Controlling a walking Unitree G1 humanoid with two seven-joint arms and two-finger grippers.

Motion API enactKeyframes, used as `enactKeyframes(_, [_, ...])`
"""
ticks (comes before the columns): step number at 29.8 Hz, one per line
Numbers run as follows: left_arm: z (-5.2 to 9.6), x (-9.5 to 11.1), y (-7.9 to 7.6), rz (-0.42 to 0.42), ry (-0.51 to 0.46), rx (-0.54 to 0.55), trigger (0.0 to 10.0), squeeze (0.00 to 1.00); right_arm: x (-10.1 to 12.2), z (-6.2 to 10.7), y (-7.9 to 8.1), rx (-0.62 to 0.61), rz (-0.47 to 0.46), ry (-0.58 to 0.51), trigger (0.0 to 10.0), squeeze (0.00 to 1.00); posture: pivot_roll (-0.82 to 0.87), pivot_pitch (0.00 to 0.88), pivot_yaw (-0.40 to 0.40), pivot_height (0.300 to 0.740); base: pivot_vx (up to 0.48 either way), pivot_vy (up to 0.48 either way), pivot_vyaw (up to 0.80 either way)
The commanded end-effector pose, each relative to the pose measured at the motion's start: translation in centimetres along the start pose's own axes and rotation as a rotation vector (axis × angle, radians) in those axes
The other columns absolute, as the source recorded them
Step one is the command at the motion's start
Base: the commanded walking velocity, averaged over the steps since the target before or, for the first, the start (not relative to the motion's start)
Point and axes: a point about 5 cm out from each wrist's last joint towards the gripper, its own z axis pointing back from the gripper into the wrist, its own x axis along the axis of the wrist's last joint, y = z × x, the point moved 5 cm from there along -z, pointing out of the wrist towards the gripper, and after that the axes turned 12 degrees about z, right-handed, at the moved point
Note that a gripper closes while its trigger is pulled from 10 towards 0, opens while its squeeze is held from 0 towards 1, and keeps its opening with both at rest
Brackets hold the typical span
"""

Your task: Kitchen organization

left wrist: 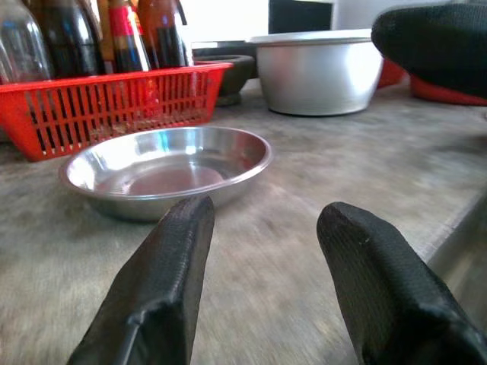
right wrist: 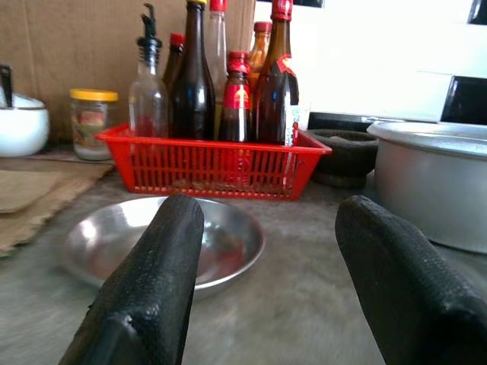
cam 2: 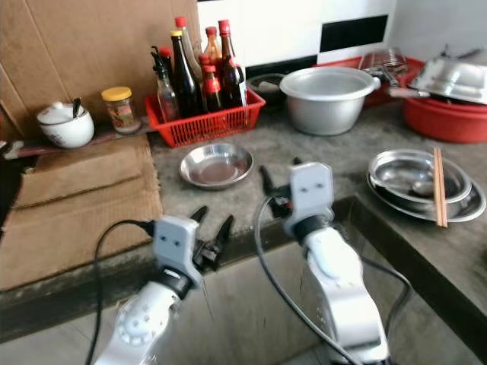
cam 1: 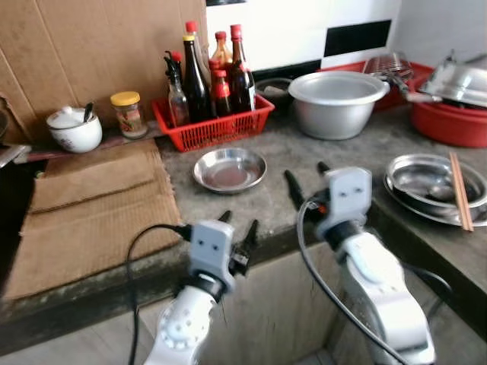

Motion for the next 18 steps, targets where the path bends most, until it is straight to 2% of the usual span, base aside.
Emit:
enactKeyframes(1, [-0.1, 0.1, -0.6, 0.007, 0.0, -0.014, 10.0, 0.0, 0.1, -0.4, -0.3, -0.001, 0.007, -0.004, 10.0, 0.0, 0.05, 0.044, 0.008, 0.74, 0.285, 0.0, 0.8])
enactKeyframes(6, [-0.1, 0.1, -0.7, 0.006, 0.001, -0.015, 10.0, 0.0, -0.3, -1.4, -0.9, -0.013, -0.004, 0.034, 10.0, 0.0, 0.05, 0.047, 0.009, 0.74, 0.0, 0.0, 0.0])
enactKeyframes(9, [-0.2, 0.0, -0.8, 0.011, 0.004, -0.019, 10.0, 0.0, -1.2, -2.4, -1.1, 0.012, 0.042, 0.084, 10.0, 0.0, 0.05, 0.052, 0.008, 0.74, 0.0, 0.0, 0.0])
enactKeyframes(10, [-0.2, 0.0, -0.8, 0.011, 0.004, -0.02, 10.0, 0.0, -1.0, -2.7, -1.2, 0.019, 0.051, 0.073, 10.0, 0.05, 0.05, 0.052, 0.005, 0.74, 0.0, 0.0, 0.0])
enactKeyframes(12, [-0.2, 0.0, -0.9, 0.011, 0.005, -0.021, 10.0, 0.0, -0.9, -2.8, -1.3, 0.018, 0.053, 0.068, 10.0, 0.05, 0.05, 0.052, 0.005, 0.74, 0.0, 0.0, 0.0])
enactKeyframes(13, [-0.2, -0.1, -0.9, 0.011, 0.005, -0.021, 10.0, 0.0, -0.8, -3.4, -0.9, 0.057, 0.062, 0.067, 10.0, 1.0, 0.05, 0.054, 0.004, 0.74, 0.0, 0.0, 0.0])
enactKeyframes(18, [-0.2, -0.1, -1.0, 0.014, 0.005, -0.019, 10.0, 0.0, -0.9, -4.7, -0.7, 0.093, 0.067, 0.098, 10.0, 1.0, 0.05, 0.058, -0.002, 0.74, 0.0, 0.0, 0.0])
